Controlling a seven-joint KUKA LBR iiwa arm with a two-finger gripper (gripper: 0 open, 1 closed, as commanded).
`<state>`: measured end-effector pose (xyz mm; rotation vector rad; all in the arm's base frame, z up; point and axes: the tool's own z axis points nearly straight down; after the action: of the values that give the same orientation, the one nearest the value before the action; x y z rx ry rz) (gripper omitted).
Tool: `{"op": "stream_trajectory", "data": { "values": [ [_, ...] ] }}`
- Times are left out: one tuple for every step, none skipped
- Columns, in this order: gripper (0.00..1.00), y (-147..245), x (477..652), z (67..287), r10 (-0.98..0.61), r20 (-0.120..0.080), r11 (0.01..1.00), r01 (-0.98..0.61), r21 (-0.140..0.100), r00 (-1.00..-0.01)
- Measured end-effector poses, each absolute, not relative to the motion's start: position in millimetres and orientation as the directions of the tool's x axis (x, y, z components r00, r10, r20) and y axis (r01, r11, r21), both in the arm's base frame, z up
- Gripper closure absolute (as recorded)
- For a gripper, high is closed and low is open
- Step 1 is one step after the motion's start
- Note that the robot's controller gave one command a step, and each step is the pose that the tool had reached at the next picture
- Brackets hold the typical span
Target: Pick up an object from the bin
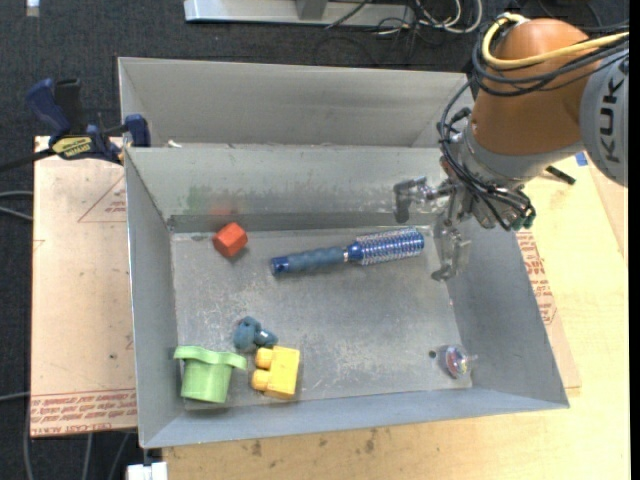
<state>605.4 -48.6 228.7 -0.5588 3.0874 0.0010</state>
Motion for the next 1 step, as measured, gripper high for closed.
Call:
{"op": "stream_trajectory", "data": {
  "values": [
    [0.00,-3.8,624.6,103.8,-0.367,0.004,0.930,-0.367,0.005,-0.930]
  ]
}}
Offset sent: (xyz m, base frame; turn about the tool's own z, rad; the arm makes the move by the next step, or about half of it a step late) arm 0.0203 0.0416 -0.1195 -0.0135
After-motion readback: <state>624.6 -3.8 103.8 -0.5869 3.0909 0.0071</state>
